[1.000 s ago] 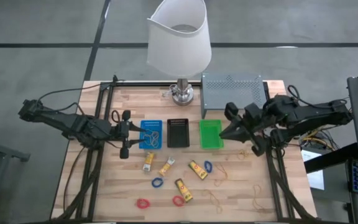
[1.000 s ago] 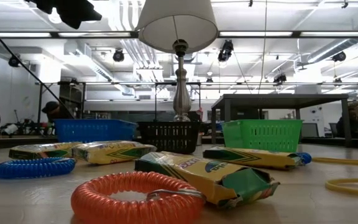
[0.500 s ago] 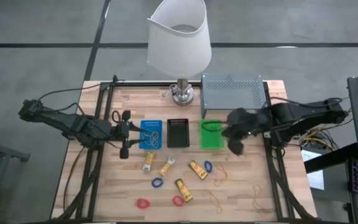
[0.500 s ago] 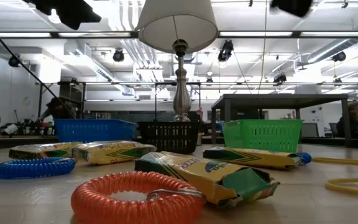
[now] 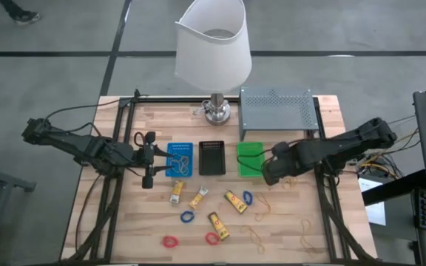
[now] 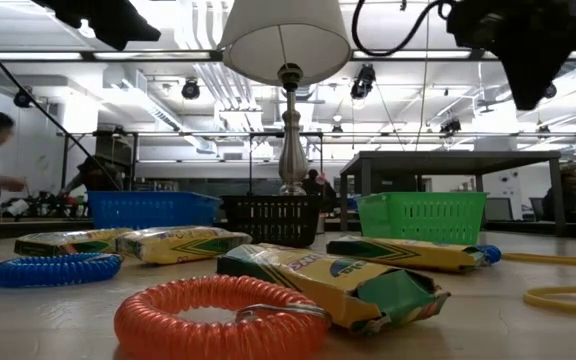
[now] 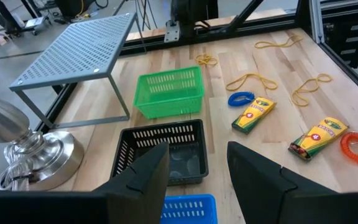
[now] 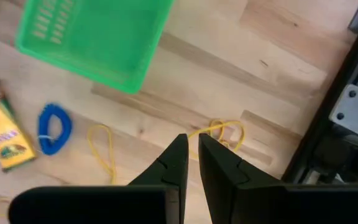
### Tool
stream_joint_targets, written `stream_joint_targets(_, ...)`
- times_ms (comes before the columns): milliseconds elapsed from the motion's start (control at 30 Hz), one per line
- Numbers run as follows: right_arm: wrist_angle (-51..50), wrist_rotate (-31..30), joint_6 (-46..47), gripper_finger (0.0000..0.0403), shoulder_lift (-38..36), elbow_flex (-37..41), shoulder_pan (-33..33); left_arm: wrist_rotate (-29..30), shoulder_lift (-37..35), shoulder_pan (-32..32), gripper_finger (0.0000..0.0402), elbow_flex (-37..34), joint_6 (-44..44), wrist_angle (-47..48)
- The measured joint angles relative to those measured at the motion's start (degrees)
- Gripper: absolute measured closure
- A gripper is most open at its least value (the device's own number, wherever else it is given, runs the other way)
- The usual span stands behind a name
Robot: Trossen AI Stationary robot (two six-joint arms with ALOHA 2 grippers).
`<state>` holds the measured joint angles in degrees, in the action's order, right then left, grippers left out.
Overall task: Pick & Place Office Desk Supplies
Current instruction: Put the yellow rubber band into the blue bin
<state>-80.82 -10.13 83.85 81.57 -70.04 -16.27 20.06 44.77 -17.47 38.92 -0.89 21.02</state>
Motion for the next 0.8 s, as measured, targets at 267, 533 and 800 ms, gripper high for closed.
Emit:
stream_joint_targets(267,-4.1,-0.3,6.3,0.0369,4.4,0.9,-5.2,0.0,0.0,0.0,0.0233,0.0,-0.1,0.0)
stream_joint_targets(533,-2.9,-6.5,13.7,0.0369,1.9,7.1,-11.6,0.0,0.0,0.0,0.0233,0.0,-0.2,0.0)
stream_joint_targets(800,2.1,-6.3,24.9,0.0369,-8.3,17.2,-15.0,0.0,0.0,0.0,0.0233,0.0,-0.2,0.1)
